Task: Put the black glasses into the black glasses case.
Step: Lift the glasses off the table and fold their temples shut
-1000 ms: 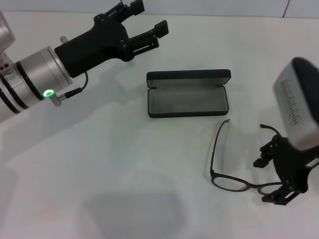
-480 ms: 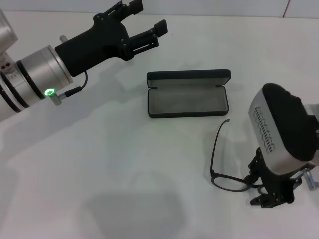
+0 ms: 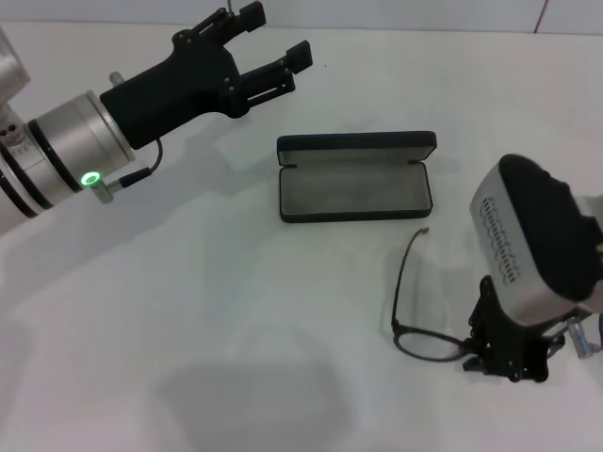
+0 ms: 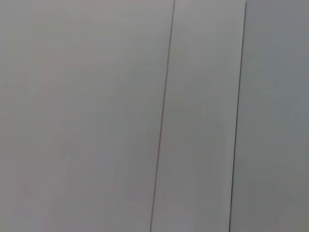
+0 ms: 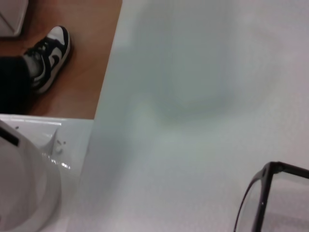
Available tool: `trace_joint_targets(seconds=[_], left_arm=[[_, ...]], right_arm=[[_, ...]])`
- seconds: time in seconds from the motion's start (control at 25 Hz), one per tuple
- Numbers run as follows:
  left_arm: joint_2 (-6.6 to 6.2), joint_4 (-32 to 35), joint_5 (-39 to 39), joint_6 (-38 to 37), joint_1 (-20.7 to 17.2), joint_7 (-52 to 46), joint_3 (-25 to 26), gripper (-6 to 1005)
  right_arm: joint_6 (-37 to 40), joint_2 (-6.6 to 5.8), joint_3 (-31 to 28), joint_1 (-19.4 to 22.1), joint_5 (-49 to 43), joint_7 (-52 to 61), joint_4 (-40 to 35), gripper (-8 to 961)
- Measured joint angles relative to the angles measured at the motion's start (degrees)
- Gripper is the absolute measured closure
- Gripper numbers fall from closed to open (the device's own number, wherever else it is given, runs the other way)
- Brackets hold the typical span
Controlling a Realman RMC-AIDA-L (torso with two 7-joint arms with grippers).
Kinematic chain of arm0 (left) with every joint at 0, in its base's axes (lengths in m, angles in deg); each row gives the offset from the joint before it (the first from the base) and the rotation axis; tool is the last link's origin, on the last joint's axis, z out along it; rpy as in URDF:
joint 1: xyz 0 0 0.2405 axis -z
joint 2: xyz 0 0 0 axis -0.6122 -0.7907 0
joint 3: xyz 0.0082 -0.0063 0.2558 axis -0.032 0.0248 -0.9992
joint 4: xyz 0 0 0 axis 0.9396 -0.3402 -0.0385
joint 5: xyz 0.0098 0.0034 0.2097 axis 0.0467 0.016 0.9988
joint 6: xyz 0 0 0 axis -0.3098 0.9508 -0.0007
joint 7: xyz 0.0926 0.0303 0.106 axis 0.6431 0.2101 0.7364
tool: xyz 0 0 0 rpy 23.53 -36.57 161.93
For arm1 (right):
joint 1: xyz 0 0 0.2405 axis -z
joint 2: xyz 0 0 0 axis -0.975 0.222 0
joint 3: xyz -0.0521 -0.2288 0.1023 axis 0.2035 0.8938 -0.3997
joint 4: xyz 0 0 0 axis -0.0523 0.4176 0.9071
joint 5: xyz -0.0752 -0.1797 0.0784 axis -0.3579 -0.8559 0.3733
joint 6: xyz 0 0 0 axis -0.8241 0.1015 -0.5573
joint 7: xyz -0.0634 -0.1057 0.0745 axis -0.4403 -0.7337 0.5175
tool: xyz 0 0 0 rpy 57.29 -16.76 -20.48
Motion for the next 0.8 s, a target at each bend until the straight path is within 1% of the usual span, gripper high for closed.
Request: trace_joint_targets(seconds=[0.12,0.24,0.32,0.36,0.4,0.44,0.52,0.56,0.64,0.8], left_arm=[[0.03,0.03,-0.56,-0.31,-0.43,-0.13,0.07,121],[0.04,0.04,-0.23,-2.82,-0.82,-0.01,0.07,122],[0.05,0.04,0.89,-5.60,-0.90,-0.04,0.07,122],[0.04,0.06,1.57,-7.21,-0.89,-0.24,0.07,122],[0.03,0.10,2.25,-8.68,-0.81,-0.46,0.07,122],[0.01,0.19,3.03,-10.21,-0.66,-0.62,0.06,123],[-0.09,0.73,4.66,-12.83,-0.30,-0.73,0.05,123],[-0.23,1.28,5.86,-14.13,-0.01,-0.74,0.05,123],[-0.42,2.24,8.16,-15.55,0.79,-0.94,0.05,124],[-0.59,2.90,11.78,-16.54,2.67,-3.25,0.05,124]], right_arm=[[0.68,-0.06,-3.16,0.49,0.74,-0.28,-0.64,809],[2.46,-0.21,-7.83,1.37,1.91,-0.80,-1.74,830],[4.50,-0.26,-13.51,2.64,5.05,-3.07,-2.75,844],[5.09,-0.27,-15.30,3.07,6.36,-4.13,-2.86,851],[6.18,-0.27,-18.74,3.89,9.43,-6.93,-2.68,851],[7.11,-0.30,-22.06,4.86,12.47,-10.29,-1.94,850],[8.09,-0.34,-26.40,6.42,18.54,-17.57,1.10,850],[8.25,-0.33,-27.30,6.90,20.20,-20.17,2.40,849],[7.23,-0.29,-28.97,8.36,25.31,-28.41,7.42,849],[3.75,-0.26,-29.37,11.12,33.07,-41.81,14.67,847]])
